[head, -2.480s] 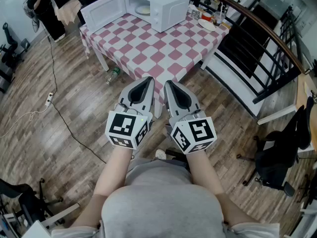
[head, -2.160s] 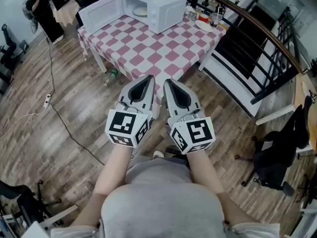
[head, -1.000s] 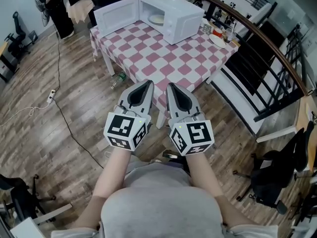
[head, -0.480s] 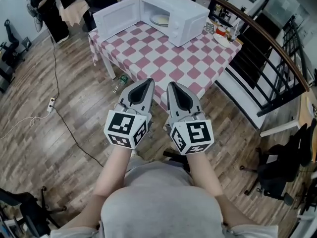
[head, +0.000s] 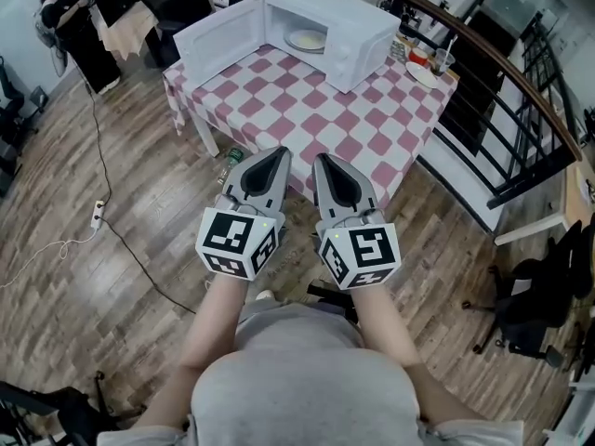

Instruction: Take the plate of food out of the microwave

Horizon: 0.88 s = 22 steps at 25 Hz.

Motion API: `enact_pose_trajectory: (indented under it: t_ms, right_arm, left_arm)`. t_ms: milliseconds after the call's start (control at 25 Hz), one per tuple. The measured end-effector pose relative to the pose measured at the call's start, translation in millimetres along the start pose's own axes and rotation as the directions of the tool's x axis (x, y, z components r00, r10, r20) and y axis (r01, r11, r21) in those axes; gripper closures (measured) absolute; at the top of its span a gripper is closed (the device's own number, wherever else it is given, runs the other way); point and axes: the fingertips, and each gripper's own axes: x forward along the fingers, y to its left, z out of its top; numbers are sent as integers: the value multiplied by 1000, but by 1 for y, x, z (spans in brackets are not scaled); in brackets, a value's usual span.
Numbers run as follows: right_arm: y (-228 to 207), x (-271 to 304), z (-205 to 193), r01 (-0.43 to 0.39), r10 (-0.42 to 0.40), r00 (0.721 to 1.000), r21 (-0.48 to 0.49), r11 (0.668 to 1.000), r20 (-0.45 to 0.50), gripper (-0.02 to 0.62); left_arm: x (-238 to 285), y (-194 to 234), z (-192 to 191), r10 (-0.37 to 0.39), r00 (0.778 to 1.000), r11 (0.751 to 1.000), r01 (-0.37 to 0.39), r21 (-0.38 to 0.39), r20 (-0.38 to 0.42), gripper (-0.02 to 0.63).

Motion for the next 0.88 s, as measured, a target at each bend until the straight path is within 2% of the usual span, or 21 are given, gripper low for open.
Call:
enact_pose_trajectory:
  t_ms: [480,880]
  right_arm:
    - [36,56,-14,58,-58,998,0,998,-18,569]
    - [40,93,-23,61,-61,997,5,998,-46,569]
  left_arm:
    - [-2,71,-2,-49,999,998,49,-27,-9,603]
    - [9,110,-4,-44,999,998,44,-41,-12,603]
